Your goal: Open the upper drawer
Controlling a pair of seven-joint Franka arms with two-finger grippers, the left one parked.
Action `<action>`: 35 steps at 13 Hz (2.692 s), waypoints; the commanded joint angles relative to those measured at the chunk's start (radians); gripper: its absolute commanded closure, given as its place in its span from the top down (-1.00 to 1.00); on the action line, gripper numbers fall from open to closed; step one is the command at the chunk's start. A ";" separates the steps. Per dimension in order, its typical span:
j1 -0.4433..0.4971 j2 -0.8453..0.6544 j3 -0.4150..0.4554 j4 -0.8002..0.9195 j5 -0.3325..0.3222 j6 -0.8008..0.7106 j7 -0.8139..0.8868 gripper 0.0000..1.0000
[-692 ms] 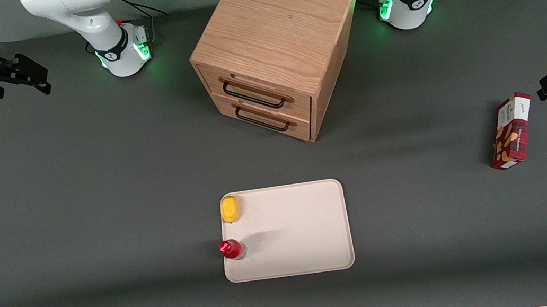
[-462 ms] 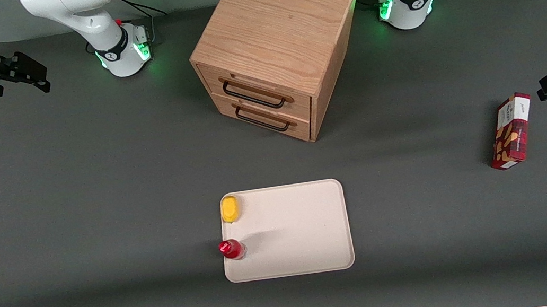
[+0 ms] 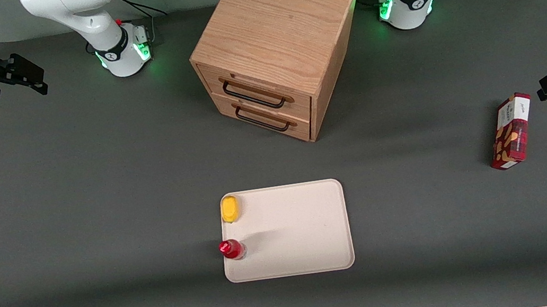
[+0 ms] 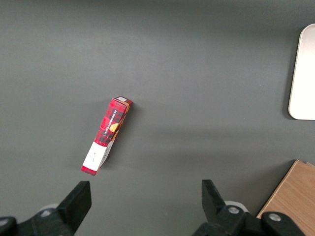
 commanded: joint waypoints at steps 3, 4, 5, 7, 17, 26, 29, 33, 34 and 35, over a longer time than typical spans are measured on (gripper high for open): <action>0.018 0.039 0.060 0.073 0.097 -0.068 -0.173 1.00; 0.018 0.045 0.060 0.070 0.185 -0.083 -0.173 1.00; 0.020 0.066 0.061 0.073 0.246 -0.083 -0.173 1.00; 0.038 0.144 0.121 0.111 0.274 -0.069 -0.178 1.00; 0.041 0.508 0.435 0.178 0.323 0.113 -0.443 1.00; 0.072 0.675 0.521 0.138 0.191 0.320 -0.463 1.00; 0.072 0.697 0.528 0.126 0.171 0.351 -0.463 1.00; 0.072 0.701 0.543 0.063 0.128 0.437 -0.463 1.00; 0.072 0.709 0.543 0.057 0.128 0.448 -0.463 1.00; 0.074 0.711 0.544 0.057 0.127 0.449 -0.463 1.00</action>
